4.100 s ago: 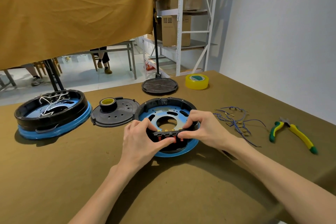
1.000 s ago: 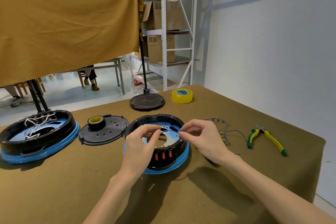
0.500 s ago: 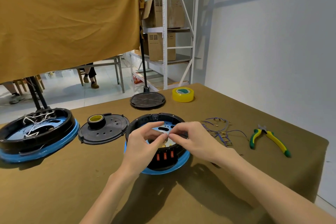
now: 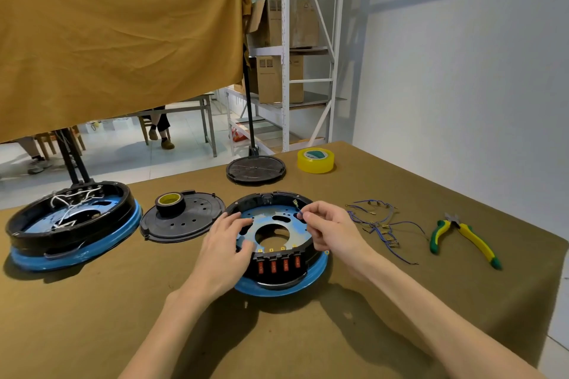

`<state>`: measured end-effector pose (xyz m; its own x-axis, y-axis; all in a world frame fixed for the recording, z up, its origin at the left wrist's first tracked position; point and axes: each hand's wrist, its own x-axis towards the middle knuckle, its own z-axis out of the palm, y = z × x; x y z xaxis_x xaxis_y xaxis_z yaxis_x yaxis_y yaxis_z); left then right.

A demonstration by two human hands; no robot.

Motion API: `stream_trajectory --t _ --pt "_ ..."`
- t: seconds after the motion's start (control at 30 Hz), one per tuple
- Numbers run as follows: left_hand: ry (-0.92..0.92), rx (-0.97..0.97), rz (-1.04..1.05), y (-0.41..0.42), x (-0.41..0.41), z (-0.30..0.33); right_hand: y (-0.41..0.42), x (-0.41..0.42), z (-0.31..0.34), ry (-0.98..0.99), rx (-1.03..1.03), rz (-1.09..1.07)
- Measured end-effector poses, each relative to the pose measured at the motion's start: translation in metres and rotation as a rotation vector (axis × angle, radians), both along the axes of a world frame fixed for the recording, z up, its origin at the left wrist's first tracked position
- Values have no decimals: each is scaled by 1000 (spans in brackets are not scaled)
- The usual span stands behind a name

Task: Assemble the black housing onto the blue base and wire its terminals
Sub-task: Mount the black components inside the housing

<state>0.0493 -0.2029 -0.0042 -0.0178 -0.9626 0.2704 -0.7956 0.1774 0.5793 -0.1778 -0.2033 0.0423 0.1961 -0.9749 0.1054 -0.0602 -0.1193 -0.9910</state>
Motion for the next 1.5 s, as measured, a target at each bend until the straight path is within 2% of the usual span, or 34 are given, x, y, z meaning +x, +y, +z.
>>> stream_trajectory --t 0.07,0.13,0.23,0.27,0.37,0.43,0.53,0.6,0.67,0.77,0.87,1.03,1.13,1.27,1.4,1.5 --pt "-137 -22 13 8 -4 4 -2 -3 0 -10 23 -17" --pt "-179 -75 3 16 -8 10 -3 -6 -1 -5 21 -12" --pt "-10 -271 75 16 -6 23 -2 -8 -2 15 8 9" --pt "48 -269 117 12 -4 24 -2 -9 -2 6 14 15" --pt "174 39 96 7 5 19 -3 -8 -1 -60 64 50" --pt "203 116 76 5 8 13 -3 -8 1 -121 99 77" --pt "271 -71 286 5 14 19 -7 -8 2 -201 142 74" --pt "230 -223 421 5 19 22 -11 -9 3 -199 148 44" --pt "245 -247 387 4 21 22 -14 -10 2 -176 149 23" --pt "313 -38 146 0 17 19 -15 -10 -1 -121 151 12" --pt "238 91 3 -1 10 15 -17 -10 -5 -33 124 -11" --pt "203 19 132 -3 15 14 -18 -1 -12 297 -131 -77" --pt "179 -4 182 -3 19 10 -23 2 -6 448 -174 -37" --pt "322 30 161 -5 18 3 -25 22 8 578 -128 97" --pt "465 23 150 -5 17 -2 -28 52 11 544 99 194" --pt "521 3 128 -3 16 -3 -31 63 5 567 118 200"
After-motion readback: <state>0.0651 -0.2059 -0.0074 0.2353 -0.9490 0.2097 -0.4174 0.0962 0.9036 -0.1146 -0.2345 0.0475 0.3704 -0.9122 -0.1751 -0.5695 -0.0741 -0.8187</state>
